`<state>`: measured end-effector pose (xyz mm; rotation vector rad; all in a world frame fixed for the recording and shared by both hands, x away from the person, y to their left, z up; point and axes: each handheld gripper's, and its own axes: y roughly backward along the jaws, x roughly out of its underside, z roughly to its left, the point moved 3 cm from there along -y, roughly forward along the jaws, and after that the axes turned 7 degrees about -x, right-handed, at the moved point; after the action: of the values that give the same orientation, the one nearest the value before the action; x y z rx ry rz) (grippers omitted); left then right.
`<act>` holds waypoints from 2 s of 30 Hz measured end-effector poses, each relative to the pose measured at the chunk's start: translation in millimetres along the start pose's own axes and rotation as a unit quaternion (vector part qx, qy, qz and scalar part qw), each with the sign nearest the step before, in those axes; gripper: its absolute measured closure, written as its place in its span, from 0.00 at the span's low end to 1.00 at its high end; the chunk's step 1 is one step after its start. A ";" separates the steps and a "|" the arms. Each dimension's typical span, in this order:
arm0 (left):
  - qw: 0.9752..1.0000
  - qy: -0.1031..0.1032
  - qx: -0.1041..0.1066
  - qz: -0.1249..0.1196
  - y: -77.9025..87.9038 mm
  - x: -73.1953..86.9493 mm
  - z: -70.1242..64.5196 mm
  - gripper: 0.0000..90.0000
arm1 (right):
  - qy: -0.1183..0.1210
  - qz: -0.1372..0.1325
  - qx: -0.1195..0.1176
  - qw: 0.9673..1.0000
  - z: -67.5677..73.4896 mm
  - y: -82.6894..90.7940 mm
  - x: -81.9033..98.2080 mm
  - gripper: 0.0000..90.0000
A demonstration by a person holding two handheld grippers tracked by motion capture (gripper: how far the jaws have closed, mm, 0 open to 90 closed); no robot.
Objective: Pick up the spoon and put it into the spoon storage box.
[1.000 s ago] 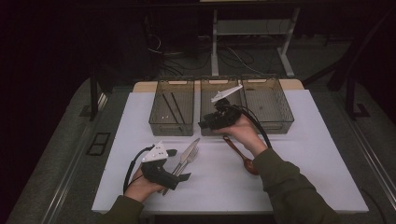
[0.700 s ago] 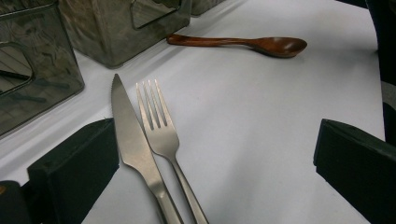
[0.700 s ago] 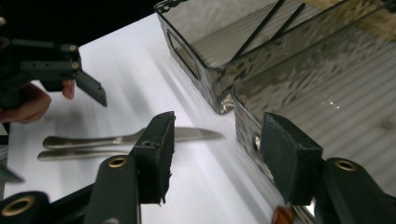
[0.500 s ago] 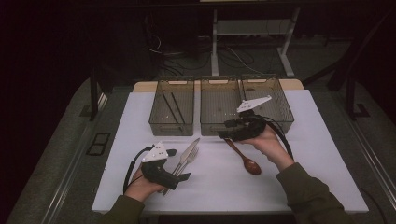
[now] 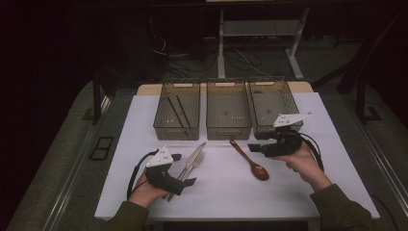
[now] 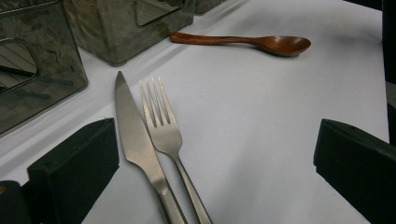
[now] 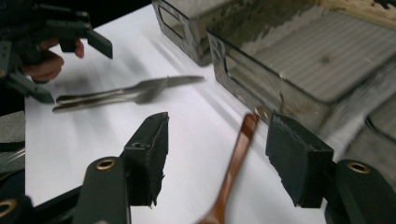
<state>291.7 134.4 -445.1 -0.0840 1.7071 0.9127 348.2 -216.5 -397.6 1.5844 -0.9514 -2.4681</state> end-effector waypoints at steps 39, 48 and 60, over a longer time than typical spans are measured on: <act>1.000 0.003 -0.006 0.002 2.4 3.8 -0.4 0.00 | -0.053 0.064 0.014 0.996 3.7 1.4 78.0 0.45; 1.000 0.005 -0.010 0.004 3.5 4.6 -0.7 0.00 | -0.049 0.075 0.015 0.996 4.0 -10.3 79.2 0.49; 1.000 0.006 -0.007 0.003 3.1 4.6 -0.2 0.00 | -0.044 0.084 0.020 0.995 5.1 -19.4 80.1 0.51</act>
<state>288.4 138.2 -447.4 -0.0943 1.7124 0.9311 311.5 -227.7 -470.7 1.3541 -1.1042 -2.4336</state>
